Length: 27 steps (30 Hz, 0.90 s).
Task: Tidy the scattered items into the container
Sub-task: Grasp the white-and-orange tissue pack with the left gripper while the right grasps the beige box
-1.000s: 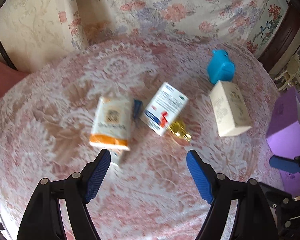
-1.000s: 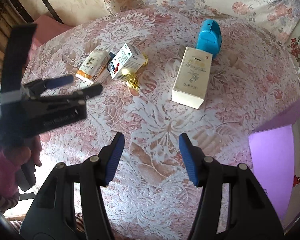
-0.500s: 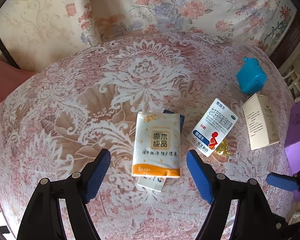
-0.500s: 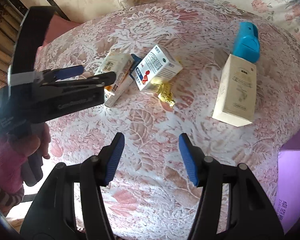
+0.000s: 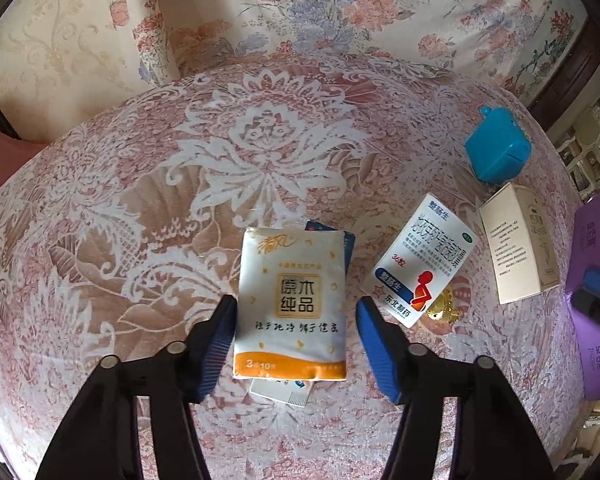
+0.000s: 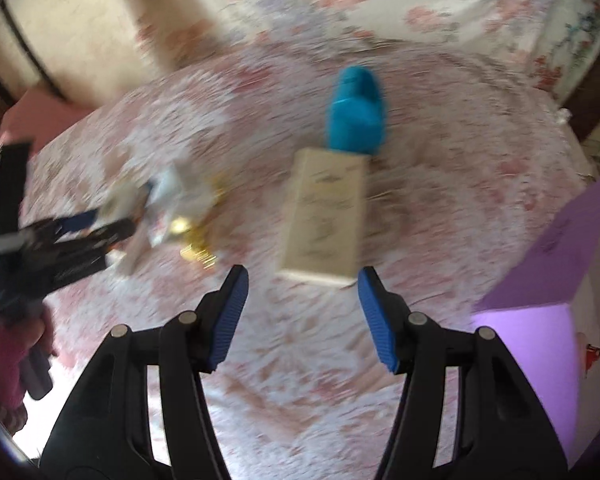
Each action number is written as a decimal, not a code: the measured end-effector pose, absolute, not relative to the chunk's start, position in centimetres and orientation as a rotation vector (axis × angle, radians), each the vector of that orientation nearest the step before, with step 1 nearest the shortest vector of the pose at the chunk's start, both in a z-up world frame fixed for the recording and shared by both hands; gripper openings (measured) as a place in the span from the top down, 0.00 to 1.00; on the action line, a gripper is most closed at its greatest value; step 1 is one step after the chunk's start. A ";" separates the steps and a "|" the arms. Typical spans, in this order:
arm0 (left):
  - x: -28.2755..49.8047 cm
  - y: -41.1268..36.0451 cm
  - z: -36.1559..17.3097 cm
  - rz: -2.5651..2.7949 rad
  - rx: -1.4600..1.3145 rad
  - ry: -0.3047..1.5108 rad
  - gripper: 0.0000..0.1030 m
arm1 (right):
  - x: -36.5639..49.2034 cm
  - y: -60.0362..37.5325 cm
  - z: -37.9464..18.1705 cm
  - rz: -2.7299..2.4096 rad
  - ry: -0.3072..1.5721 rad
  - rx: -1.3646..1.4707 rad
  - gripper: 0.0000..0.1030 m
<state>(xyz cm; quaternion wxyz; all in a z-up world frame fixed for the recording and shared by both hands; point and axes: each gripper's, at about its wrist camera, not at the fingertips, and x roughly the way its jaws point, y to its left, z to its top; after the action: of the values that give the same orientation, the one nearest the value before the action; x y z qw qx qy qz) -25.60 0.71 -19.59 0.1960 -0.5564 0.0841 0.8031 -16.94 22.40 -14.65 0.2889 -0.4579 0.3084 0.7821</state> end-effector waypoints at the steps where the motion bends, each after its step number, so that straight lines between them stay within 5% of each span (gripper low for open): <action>1: -25.6 0.7 -19.6 2.250 -1.558 0.233 0.48 | -16.5 23.2 -15.0 2.062 0.836 -1.210 0.37; 10: -25.6 0.4 -19.5 2.249 -1.565 0.195 0.48 | -16.4 26.3 -17.1 1.993 1.045 -1.187 0.37; 27: -25.4 0.6 -19.5 2.244 -1.571 0.184 0.48 | -20.8 25.5 -18.7 1.998 0.898 -1.356 0.31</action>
<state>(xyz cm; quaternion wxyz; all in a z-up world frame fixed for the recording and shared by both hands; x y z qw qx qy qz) -25.42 0.56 -19.52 0.1966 -0.5609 0.0656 0.8015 -20.78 25.48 -18.68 0.2791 -0.5053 0.3347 0.7448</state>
